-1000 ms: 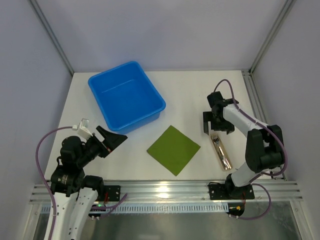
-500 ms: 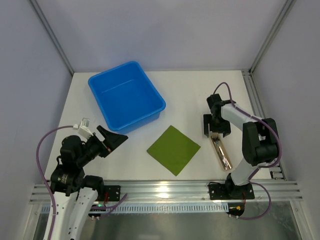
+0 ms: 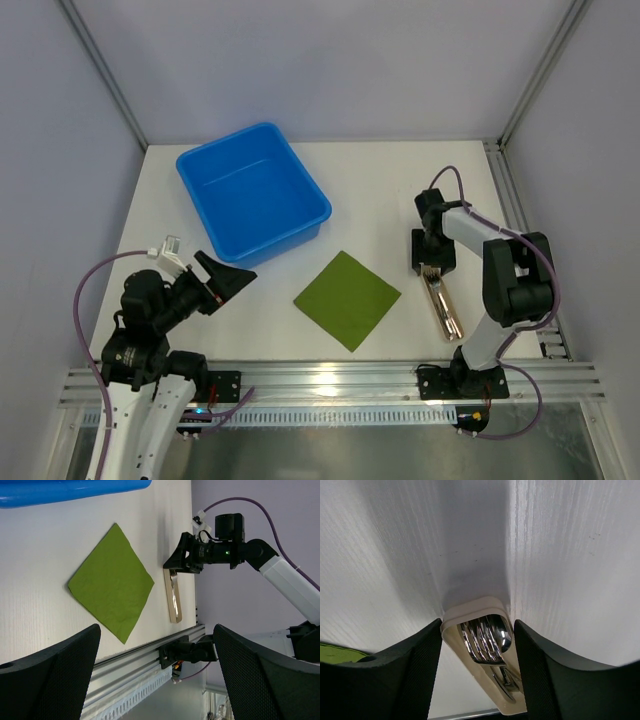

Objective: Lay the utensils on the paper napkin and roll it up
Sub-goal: Adjust the container at the center of the board.

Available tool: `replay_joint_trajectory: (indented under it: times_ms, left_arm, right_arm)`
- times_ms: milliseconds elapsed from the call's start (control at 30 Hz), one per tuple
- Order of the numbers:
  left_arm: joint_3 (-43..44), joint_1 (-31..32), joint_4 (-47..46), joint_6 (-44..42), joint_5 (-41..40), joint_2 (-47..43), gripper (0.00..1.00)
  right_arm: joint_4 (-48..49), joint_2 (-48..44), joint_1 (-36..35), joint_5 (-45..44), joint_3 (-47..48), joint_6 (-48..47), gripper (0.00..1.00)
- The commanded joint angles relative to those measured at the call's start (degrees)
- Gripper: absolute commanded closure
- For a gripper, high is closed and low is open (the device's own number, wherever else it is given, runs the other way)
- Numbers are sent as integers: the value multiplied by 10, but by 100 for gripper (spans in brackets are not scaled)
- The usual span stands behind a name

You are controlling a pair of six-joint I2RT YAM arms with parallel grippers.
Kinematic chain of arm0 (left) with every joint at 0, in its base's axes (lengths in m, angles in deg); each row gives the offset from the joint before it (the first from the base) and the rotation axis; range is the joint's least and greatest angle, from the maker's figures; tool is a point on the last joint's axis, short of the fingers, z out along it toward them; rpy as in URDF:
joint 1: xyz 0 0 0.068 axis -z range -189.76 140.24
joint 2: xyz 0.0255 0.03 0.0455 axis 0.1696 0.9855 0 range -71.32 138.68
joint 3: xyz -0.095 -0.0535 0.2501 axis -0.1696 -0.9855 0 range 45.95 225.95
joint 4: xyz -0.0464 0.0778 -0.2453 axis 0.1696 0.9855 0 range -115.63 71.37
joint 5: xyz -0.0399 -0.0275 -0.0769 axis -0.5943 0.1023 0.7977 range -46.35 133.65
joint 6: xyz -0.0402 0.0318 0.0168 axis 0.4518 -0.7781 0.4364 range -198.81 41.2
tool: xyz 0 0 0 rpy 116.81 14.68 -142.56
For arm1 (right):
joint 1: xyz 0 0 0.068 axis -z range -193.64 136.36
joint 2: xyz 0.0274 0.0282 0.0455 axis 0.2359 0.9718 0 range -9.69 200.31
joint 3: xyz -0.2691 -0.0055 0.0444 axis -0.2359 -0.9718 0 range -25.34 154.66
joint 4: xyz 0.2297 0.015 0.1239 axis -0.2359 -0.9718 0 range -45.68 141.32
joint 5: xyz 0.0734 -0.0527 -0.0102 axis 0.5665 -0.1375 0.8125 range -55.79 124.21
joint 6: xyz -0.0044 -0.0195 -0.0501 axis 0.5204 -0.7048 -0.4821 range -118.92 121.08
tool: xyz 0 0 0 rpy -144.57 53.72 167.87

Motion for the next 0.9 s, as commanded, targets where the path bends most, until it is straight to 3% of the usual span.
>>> replay_joint_trajectory:
  times_ms: [0,600,733,867]
  left_arm:
    - [19,1,-23,-12,19,6,5]
    - [13,2,-19,-22,17,9,5]
    - [13,1,-20,-22,16,11,5]
    - [11,1,-20,-24,10,13,5]
  right_arm:
    - [12,13,1,3,12,13,40]
    - [-6,95,2,-53,146,5,45]
    - [-4,98,2,-44,162,1,37]
    - [-1,82,2,-42,161,0,19]
